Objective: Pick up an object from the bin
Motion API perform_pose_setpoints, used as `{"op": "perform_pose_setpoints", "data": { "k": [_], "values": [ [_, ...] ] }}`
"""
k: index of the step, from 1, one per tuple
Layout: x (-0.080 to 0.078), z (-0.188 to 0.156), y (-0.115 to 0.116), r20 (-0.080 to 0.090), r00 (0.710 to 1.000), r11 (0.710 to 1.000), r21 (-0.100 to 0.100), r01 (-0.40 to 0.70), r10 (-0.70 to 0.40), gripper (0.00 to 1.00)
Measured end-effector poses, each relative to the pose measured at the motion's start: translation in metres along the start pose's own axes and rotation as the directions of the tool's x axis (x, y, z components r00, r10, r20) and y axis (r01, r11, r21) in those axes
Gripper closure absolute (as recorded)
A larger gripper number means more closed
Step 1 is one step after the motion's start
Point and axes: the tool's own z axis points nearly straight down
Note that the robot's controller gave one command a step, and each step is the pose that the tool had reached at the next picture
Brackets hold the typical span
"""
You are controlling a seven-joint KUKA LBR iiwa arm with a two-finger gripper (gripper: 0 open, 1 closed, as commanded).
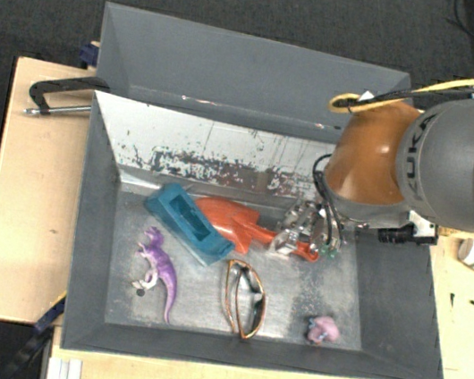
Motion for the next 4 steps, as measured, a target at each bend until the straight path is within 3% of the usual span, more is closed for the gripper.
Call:
{"op": "perform_pose_setpoints", "data": {
  "k": [2,3,4],
  "values": [
    [0.002,-0.005,0.000,-0.005,1.000,1.000,0.001,0.001,0.000,1.00],
    [0.003,-0.026,0.000,-0.007,1.000,1.000,0.002,0.000,0.000,1.00],
    [0.001,-0.043,0.000,0.001,1.000,1.000,0.000,0.000,0.000,1.00]
  ]
}}
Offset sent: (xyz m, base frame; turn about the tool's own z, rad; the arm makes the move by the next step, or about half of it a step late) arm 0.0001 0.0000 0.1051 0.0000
